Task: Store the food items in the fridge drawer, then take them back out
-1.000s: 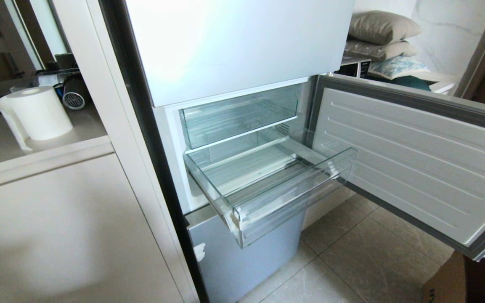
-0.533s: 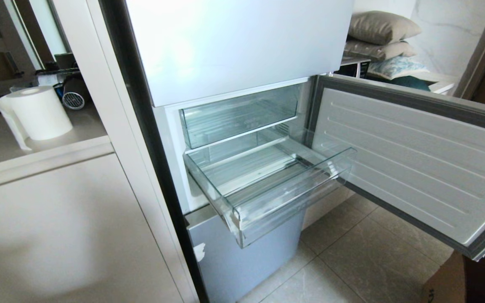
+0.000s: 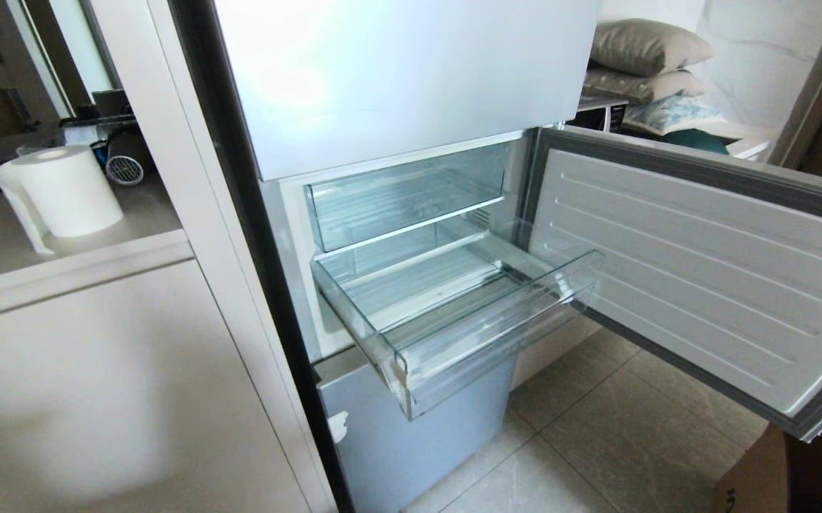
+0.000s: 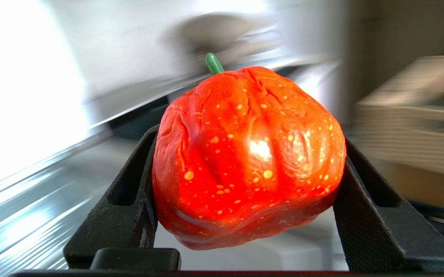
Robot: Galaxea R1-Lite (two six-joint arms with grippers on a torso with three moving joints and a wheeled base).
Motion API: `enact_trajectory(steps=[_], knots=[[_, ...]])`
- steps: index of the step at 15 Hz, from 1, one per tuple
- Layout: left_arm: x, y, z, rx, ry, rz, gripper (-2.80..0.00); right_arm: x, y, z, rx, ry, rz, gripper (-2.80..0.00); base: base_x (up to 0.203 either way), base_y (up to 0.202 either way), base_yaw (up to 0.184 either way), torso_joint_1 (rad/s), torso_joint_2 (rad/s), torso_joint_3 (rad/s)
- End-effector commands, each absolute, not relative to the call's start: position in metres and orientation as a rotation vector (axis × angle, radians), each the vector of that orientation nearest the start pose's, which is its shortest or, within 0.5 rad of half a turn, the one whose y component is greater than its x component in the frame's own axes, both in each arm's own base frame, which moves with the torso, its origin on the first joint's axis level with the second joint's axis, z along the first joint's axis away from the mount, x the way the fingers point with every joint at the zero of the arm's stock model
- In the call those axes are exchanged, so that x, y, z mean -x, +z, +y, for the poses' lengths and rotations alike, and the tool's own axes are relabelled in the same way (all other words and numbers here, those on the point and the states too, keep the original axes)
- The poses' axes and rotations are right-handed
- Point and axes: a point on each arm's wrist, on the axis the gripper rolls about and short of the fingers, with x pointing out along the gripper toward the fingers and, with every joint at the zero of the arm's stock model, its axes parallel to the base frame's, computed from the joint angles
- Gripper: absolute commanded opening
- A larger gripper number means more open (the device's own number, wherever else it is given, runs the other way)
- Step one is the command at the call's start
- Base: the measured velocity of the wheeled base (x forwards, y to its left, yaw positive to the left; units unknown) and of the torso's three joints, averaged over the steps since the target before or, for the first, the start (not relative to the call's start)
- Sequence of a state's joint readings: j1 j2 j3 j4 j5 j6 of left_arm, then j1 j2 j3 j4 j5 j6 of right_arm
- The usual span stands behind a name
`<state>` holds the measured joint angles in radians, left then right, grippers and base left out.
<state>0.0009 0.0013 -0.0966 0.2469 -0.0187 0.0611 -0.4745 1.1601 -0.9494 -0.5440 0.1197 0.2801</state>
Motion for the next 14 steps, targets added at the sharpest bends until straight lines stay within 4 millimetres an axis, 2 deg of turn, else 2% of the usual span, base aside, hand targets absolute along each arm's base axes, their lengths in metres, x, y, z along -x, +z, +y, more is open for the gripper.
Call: enact_trajectory(steps=[1, 3, 6, 10, 14], knots=[[0.032, 0.077, 0.000, -0.060, -0.022, 0.153, -2.80, -0.155, 0.341, -0.027, -0.216, -0.058, -0.305, -2.80, 0.000, 0.000, 0.000, 0.000, 0.00, 0.000], [0.032, 0.077, 0.000, -0.060, -0.022, 0.153, -2.80, -0.188, 0.321, 0.000, -0.239, 0.044, -0.156, -2.80, 0.000, 0.000, 0.000, 0.000, 0.00, 0.000], [0.032, 0.077, 0.000, -0.060, -0.022, 0.153, -2.80, -0.250, 0.281, 0.025, -0.240, 0.082, 0.050, -2.80, 0.000, 0.000, 0.000, 0.000, 0.00, 0.000], [0.032, 0.077, 0.000, -0.060, -0.022, 0.153, -2.80, -0.321, 0.250, 0.061, -0.233, 0.142, 0.156, -2.80, 0.000, 0.000, 0.000, 0.000, 0.00, 0.000], [0.032, 0.077, 0.000, -0.060, -0.022, 0.153, -2.80, -0.387, 0.209, 0.116, -0.196, 0.184, 0.223, -2.80, 0.000, 0.000, 0.000, 0.000, 0.00, 0.000]])
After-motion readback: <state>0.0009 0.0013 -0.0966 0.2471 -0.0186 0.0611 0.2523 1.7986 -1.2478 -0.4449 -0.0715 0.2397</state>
